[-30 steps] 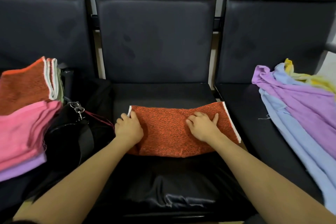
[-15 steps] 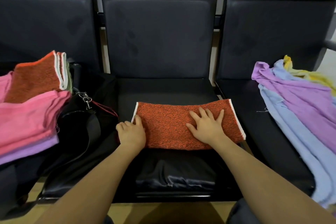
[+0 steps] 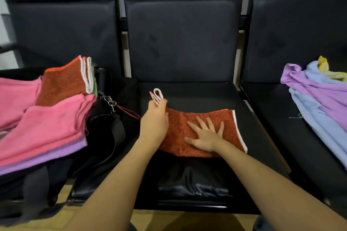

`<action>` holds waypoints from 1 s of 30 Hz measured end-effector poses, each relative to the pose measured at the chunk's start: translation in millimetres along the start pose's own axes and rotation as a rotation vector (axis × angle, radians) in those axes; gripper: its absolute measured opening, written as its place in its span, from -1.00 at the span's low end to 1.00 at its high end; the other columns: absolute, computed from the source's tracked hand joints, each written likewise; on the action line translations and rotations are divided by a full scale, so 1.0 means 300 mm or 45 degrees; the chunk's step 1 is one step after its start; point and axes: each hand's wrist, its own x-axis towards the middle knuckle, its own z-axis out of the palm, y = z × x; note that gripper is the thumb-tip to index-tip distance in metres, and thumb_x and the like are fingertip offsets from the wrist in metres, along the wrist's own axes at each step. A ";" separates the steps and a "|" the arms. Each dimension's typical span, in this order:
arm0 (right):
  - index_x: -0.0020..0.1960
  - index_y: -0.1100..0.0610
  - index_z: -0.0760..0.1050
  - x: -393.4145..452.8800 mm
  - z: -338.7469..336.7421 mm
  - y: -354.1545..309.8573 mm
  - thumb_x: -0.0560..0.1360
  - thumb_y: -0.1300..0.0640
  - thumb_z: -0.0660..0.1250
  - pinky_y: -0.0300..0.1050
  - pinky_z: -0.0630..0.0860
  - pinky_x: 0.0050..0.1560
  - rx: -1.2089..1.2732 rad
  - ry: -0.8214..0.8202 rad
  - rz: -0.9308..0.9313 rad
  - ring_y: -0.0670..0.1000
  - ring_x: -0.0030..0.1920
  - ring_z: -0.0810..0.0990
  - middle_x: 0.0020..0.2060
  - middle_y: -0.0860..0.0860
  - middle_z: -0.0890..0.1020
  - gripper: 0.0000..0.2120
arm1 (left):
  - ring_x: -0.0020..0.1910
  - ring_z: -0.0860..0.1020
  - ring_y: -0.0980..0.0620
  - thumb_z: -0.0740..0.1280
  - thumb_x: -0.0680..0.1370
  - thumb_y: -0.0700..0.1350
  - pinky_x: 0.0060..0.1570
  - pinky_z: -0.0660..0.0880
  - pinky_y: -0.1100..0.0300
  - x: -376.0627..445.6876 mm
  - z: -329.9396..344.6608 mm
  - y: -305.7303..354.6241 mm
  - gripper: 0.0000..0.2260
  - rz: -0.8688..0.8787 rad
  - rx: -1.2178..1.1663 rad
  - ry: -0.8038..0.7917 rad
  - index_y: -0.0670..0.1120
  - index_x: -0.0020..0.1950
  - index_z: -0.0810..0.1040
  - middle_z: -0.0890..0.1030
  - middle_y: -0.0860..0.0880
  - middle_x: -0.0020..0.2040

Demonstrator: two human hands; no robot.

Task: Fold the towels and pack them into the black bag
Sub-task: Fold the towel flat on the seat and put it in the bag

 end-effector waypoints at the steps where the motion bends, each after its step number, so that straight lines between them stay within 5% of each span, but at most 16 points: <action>1: 0.50 -0.30 0.01 0.009 0.000 -0.023 0.49 -0.34 0.13 0.33 -0.42 0.35 0.101 0.016 -0.034 0.08 0.53 -0.26 0.55 -0.12 -0.14 -0.37 | 0.01 0.52 -0.20 0.28 0.55 -0.22 -0.06 0.45 0.01 -0.002 -0.005 0.009 -0.66 -0.023 -0.169 0.016 -0.11 0.33 0.43 0.46 -0.17 0.14; 5: 0.41 -0.16 0.33 0.006 -0.010 -0.035 0.53 -0.13 0.25 0.11 -0.13 0.45 0.340 0.273 -0.053 0.06 0.48 0.06 0.49 -0.06 0.15 -0.54 | 0.10 0.52 -0.15 0.34 0.50 -0.24 0.10 0.45 0.10 -0.003 0.004 0.049 -0.68 -0.011 -0.450 0.080 -0.10 0.25 0.51 0.51 -0.13 0.16; 8: 0.22 0.02 0.50 -0.032 -0.049 0.012 0.56 -0.04 0.21 0.00 0.14 0.29 0.266 0.471 0.040 0.11 0.30 0.28 0.25 0.02 0.38 -0.71 | 0.07 0.52 -0.07 0.36 0.48 -0.25 -0.03 0.32 0.37 -0.001 0.014 0.097 -0.73 0.006 -0.539 0.116 -0.12 0.18 0.55 0.53 -0.08 0.10; 11: 0.04 0.12 0.56 -0.092 -0.098 0.065 0.57 0.02 0.18 -0.01 0.22 0.18 0.289 0.562 0.158 0.13 0.21 0.40 0.11 0.05 0.52 -0.76 | 0.01 0.50 0.04 0.37 0.48 -0.23 -0.05 0.30 0.40 -0.006 0.032 0.177 -0.72 0.047 -0.611 0.140 -0.11 0.19 0.55 0.51 0.01 0.02; 15: 0.05 0.14 0.57 -0.169 -0.110 0.137 0.59 -0.02 0.13 0.01 0.23 0.17 0.087 0.582 0.244 0.14 0.17 0.41 0.09 0.07 0.52 -0.68 | 0.16 0.49 0.05 0.42 0.46 -0.19 0.20 0.38 0.26 -0.024 0.094 0.251 -0.55 0.160 -0.705 -0.306 -0.11 0.34 0.45 0.53 -0.02 0.16; 17: 0.09 0.11 0.58 -0.196 -0.105 0.164 0.61 -0.06 0.06 0.03 0.21 0.19 0.090 0.541 0.283 0.13 0.19 0.39 0.11 0.07 0.52 -0.62 | 0.33 0.40 -0.02 0.46 0.45 -0.11 0.34 0.30 0.17 -0.042 0.134 0.239 -0.37 0.185 -0.581 -0.637 -0.10 0.46 0.30 0.42 -0.08 0.37; 19: 0.07 0.10 0.60 -0.212 -0.108 0.175 0.62 -0.10 -0.01 0.04 0.19 0.21 0.146 0.494 0.317 0.13 0.21 0.39 0.12 0.09 0.54 -0.54 | 0.43 0.26 -0.07 0.44 0.45 0.03 0.42 0.18 0.04 -0.058 0.162 0.202 -0.28 0.260 -0.241 -0.746 -0.05 0.52 0.19 0.29 -0.07 0.45; 24: 0.10 0.15 0.59 -0.216 -0.116 0.136 0.57 -0.31 -0.08 0.09 0.19 0.25 0.069 0.448 0.379 0.15 0.22 0.41 0.14 0.11 0.57 -0.33 | 0.47 0.08 -0.07 0.32 0.49 0.15 0.43 0.00 0.00 -0.083 0.148 0.118 -0.31 0.373 0.195 -0.734 -0.01 0.53 0.12 0.16 -0.04 0.47; 30: 0.21 0.09 0.50 -0.203 -0.107 0.068 0.43 -0.40 0.19 0.07 0.18 0.31 -0.101 0.286 0.406 0.15 0.29 0.36 0.24 0.11 0.49 -0.37 | 0.45 0.13 -0.07 0.28 0.51 0.16 0.39 0.13 -0.01 -0.107 0.118 0.060 -0.37 0.418 0.405 -0.625 0.01 0.51 0.16 0.18 -0.05 0.47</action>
